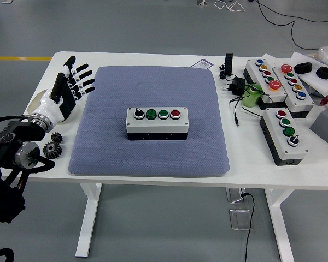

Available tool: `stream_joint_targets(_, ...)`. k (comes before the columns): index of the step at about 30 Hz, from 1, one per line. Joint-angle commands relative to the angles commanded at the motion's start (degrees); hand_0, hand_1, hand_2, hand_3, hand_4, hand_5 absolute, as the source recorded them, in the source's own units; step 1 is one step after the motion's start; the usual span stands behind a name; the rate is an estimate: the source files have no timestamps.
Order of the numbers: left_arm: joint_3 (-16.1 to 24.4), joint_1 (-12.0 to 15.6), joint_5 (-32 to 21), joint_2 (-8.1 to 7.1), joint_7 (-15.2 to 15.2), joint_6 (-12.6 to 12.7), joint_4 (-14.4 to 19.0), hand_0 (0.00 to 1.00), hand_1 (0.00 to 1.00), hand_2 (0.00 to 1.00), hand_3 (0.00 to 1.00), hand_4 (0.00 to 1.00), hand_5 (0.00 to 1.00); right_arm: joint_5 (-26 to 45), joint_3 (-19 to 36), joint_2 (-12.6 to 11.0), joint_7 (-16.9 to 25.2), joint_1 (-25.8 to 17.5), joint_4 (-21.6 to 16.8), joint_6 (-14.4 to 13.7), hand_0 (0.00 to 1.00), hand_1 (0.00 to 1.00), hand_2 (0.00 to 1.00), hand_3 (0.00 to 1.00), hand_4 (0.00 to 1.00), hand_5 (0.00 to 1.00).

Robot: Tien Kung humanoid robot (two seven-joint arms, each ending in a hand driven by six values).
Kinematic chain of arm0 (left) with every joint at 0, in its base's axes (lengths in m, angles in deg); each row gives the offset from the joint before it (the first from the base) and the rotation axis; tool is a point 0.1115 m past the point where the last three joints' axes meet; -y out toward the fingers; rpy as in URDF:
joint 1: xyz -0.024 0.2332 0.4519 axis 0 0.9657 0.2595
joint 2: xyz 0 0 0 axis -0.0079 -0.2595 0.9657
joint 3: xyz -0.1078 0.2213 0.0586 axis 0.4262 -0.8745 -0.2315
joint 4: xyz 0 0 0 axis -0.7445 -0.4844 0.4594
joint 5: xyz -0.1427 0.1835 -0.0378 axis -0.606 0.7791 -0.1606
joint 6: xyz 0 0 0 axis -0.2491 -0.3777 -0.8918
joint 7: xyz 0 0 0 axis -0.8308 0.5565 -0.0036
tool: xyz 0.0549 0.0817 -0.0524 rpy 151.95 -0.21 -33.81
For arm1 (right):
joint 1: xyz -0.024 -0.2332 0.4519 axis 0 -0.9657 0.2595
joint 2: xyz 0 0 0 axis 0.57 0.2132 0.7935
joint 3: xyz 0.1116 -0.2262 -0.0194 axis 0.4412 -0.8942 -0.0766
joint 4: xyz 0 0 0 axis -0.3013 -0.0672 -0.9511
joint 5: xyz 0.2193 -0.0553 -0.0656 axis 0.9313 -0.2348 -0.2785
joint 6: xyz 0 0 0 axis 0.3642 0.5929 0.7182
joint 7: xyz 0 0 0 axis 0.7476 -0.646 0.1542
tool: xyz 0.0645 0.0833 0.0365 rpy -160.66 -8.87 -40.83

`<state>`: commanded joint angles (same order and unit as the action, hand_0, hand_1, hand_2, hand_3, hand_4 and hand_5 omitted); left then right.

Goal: Pick up the button,place it on the desk,press the button,press the button

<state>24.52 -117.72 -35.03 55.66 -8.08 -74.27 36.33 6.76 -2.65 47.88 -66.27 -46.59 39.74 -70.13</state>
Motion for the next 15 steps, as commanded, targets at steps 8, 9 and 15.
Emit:
stream_joint_targets(8, 1.0, 1.1, 1.1, 0.00, -0.1, -0.5, 0.8, 0.845, 0.874, 0.893, 0.869, 0.768, 0.998, -1.3, 1.3, 0.0, -0.3, -0.3, 0.0, 0.2, 0.643, 0.528, 0.552, 0.633, 0.238, 0.244)
stream_joint_targets(9, 1.1, 1.1, 1.1, 0.01, -0.1, -0.5, 0.8, 0.841, 0.873, 0.891, 0.868, 0.771, 0.998, -1.6, 1.6, 0.0, -0.4, -0.4, 0.0, 0.2, 0.642, 0.527, 0.551, 0.633, 0.238, 0.244)
stream_joint_targets(15, 1.2, 1.0, 1.2, 0.05, -0.1, -0.9, 1.2, 0.841, 0.872, 0.892, 0.868, 0.770, 0.998, -2.3, 2.5, 0.0, -0.4, -0.3, 0.0, 0.2, 0.643, 0.526, 0.547, 0.633, 0.238, 0.245)
